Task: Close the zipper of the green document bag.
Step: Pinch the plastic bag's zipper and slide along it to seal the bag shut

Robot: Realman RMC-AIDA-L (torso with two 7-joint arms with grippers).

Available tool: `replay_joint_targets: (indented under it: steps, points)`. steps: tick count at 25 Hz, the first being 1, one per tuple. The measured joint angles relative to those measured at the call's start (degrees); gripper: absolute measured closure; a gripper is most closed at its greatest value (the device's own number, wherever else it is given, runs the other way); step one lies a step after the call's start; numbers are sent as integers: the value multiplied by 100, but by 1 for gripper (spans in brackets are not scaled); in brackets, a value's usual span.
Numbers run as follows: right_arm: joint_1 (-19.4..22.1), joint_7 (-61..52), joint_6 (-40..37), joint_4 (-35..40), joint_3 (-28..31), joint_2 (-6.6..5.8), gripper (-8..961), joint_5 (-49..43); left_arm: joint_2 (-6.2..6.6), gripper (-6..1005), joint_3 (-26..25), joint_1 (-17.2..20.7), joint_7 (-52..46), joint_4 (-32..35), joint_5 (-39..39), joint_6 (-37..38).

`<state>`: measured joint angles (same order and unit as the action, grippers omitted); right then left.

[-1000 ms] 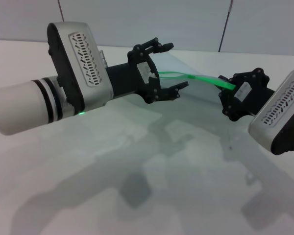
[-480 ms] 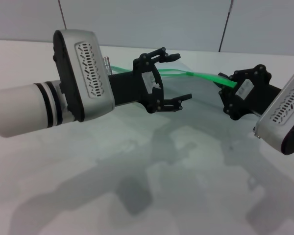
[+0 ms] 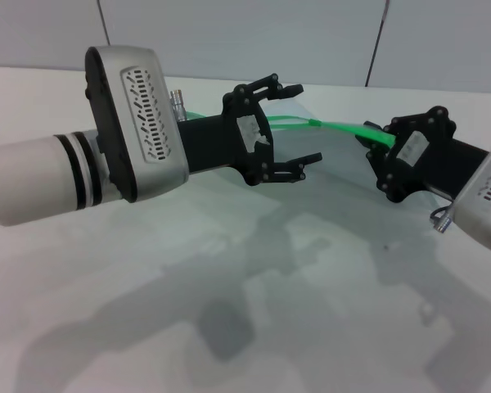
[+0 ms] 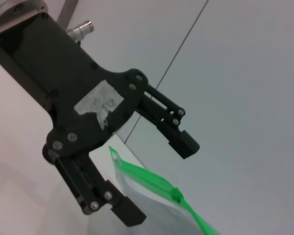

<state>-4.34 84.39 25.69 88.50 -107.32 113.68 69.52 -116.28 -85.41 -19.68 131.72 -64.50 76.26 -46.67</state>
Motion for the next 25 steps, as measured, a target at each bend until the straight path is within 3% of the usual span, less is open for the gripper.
replay_joint_targets:
  steps: [4, 25]
  points:
    - [65, 282, 127, -4, 99, 75, 896, 97, 0, 183, -3, 19, 3, -21, -6, -55]
    - [126, 632, 495, -13, 324, 191, 884, 192, 1, 198, -19, 219, 301, 11, -6, -203]
